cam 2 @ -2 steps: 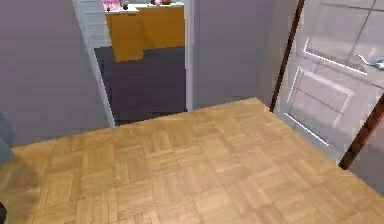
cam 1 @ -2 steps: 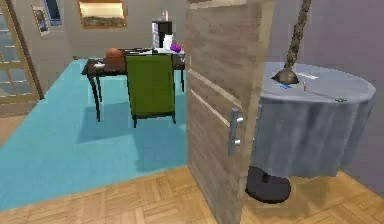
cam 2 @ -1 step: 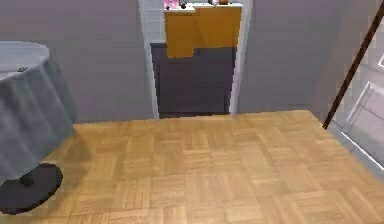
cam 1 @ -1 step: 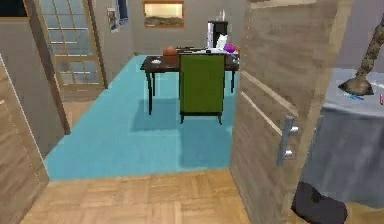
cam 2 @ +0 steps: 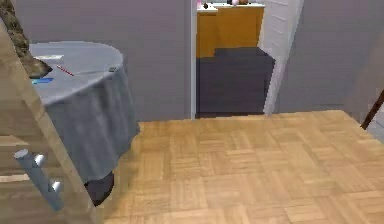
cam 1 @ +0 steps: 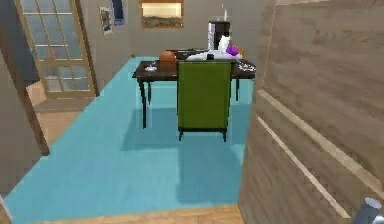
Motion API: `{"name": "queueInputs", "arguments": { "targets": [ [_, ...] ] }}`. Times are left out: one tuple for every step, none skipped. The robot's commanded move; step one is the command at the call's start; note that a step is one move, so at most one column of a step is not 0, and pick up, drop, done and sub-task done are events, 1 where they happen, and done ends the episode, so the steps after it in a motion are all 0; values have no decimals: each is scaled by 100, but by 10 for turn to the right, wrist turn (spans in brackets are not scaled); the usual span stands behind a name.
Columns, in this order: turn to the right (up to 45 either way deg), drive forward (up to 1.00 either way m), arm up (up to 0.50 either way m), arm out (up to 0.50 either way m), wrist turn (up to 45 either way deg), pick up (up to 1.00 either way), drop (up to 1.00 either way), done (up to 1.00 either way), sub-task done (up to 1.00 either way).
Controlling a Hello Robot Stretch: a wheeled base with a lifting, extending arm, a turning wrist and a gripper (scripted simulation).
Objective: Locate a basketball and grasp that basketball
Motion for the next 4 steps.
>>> {"name": "queueInputs", "arguments": {
  "targets": [
    [-180, 0, 0, 0, 0, 0, 0, 0, 0],
    [0, 100, 0, 0, 0, 0, 0, 0, 0],
    [0, 100, 0, 0, 0, 0, 0, 0, 0],
    [0, 15, 0, 0, 0, 0, 0, 0, 0]
  ]
}}
